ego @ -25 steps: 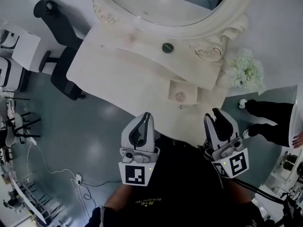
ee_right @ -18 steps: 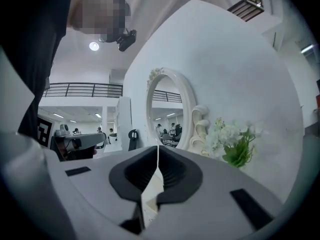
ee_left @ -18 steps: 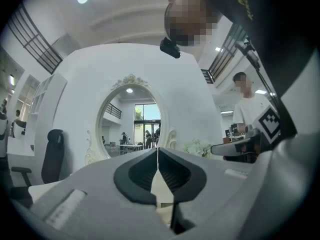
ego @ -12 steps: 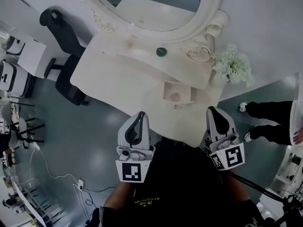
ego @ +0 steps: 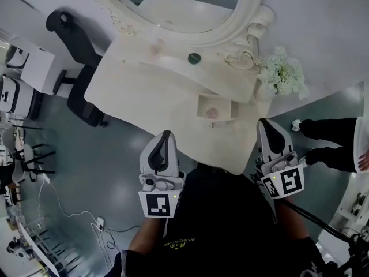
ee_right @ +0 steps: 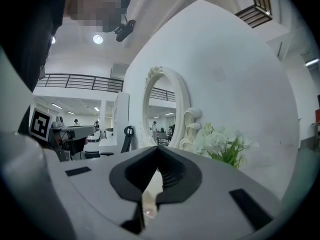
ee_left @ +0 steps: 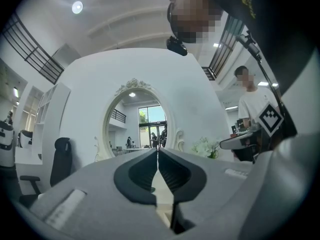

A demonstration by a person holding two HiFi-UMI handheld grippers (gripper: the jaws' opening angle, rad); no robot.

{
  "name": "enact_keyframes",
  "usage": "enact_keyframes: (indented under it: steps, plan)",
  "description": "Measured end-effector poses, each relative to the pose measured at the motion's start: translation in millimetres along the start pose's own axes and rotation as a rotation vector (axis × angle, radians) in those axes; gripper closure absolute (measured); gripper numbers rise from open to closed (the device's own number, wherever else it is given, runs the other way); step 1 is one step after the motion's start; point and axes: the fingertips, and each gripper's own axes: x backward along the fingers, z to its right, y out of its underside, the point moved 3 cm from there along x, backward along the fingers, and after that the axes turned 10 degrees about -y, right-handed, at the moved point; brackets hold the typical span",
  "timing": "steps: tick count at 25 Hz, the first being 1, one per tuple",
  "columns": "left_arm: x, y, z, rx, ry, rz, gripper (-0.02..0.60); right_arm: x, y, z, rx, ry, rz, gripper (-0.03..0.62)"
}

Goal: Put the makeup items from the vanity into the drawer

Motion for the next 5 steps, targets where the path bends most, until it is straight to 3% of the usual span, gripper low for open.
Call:
enact_keyframes:
  steps: [5]
  plan:
    - [-0.2,0.9,1.1,0.006,-0.003,0.001,0.558,0.2,1.6,0.6,-0.004,0.001,0.0,0.594]
